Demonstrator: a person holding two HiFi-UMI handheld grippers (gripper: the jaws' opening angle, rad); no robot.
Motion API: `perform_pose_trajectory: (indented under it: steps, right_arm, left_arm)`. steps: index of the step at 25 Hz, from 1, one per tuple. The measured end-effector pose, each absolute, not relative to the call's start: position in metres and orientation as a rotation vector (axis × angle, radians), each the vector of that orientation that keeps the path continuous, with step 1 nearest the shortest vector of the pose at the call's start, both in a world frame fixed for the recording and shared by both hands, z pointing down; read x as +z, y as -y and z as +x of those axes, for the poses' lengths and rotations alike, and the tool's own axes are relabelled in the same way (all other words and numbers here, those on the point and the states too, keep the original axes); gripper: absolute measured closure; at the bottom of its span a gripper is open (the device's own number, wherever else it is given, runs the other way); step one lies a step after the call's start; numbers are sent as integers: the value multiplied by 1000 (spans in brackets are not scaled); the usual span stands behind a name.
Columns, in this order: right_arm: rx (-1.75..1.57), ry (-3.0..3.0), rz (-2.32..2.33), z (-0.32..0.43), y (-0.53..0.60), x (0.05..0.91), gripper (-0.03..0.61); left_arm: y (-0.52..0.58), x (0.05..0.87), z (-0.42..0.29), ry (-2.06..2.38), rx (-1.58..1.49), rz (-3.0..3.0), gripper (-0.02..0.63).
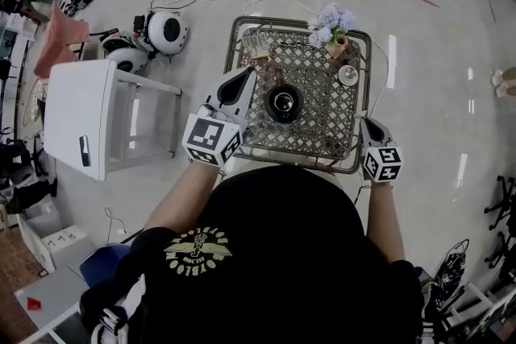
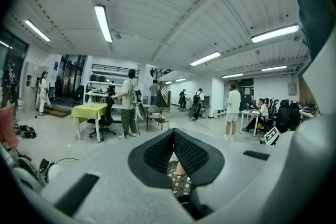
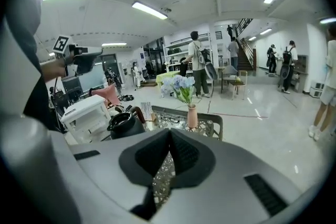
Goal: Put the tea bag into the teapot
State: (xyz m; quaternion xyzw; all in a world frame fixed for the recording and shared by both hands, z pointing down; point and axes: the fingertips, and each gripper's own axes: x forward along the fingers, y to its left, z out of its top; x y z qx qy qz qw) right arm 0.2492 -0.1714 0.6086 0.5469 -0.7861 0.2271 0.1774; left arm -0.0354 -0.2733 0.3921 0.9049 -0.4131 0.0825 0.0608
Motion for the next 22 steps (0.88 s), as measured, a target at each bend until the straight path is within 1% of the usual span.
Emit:
perform_pose_trajectory:
  steps: [13, 17, 22]
  right_arm:
    - [486, 2413, 1665, 250, 193, 481, 568]
    - [452, 2454, 1655, 246, 198, 463, 568]
    - [460, 2496, 1589, 224, 208, 462, 569]
  left_arm:
    - [297, 371, -57, 1363, 178, 2736, 618]
    - [297, 371, -66, 1401, 160, 2714, 618]
    - [295, 375, -85, 1447, 170, 2686, 618]
